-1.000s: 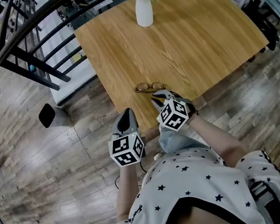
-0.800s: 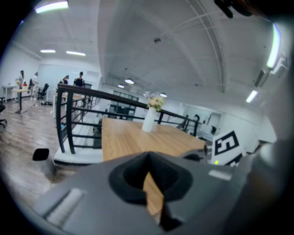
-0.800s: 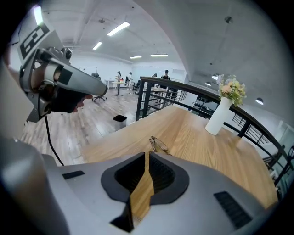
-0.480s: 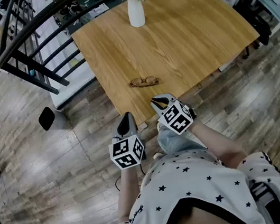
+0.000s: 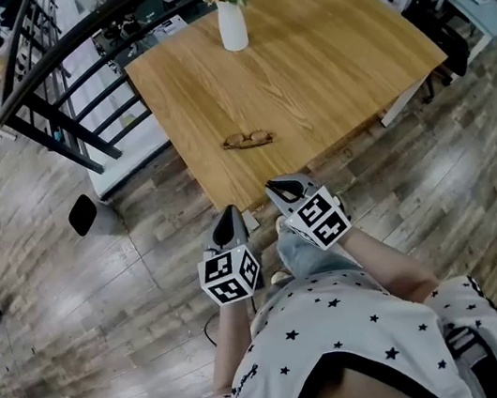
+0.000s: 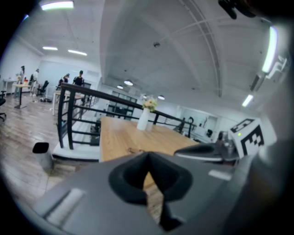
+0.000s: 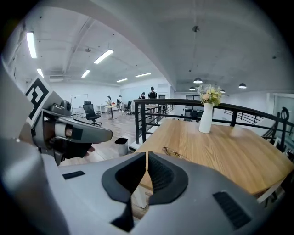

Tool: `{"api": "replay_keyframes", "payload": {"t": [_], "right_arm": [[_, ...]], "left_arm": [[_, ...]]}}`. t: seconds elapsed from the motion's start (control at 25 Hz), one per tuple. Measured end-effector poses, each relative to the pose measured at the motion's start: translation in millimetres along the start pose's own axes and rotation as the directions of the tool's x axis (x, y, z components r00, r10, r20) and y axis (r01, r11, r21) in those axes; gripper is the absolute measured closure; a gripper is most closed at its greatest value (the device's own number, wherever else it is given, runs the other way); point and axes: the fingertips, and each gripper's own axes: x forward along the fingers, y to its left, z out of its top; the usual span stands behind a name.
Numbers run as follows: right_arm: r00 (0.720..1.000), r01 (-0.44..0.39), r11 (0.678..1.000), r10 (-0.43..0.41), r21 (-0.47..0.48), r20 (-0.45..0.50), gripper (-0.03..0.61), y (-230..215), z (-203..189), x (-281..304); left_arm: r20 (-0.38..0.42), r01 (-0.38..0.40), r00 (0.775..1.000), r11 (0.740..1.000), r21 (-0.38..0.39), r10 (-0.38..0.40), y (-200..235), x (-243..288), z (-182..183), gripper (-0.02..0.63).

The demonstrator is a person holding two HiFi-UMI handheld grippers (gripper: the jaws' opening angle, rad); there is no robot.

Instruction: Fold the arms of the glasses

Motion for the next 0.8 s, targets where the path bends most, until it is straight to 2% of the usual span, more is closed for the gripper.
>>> {"api": "replay_keyframes", "payload": {"t": [0.36, 0.64, 0.8], "right_arm": [[0.999, 0.011, 0.999, -0.013, 0.044, 0.043, 0.555, 31.1, -9.2, -33.2], [0.997, -0.017, 0.996, 0.011, 0.085, 0.074, 0.555, 47.7, -16.1, -45.6], [0.997, -0.025, 0.998, 0.022, 0.056, 0.07, 0.563, 54.7, -13.5, -48.3]], "left_arm": [[0.012, 0.014, 1.0, 1.0, -0.018, -0.013, -10.5, -29.0, -17.3, 0.607], [-0.001, 0.02, 1.0, 0.999, -0.026, -0.02, -12.4, -42.2, -32.0, 0.607], [0.006, 0.022, 1.0, 1.0, -0.022, -0.022, -10.8, -44.9, -29.0, 0.607]]}}
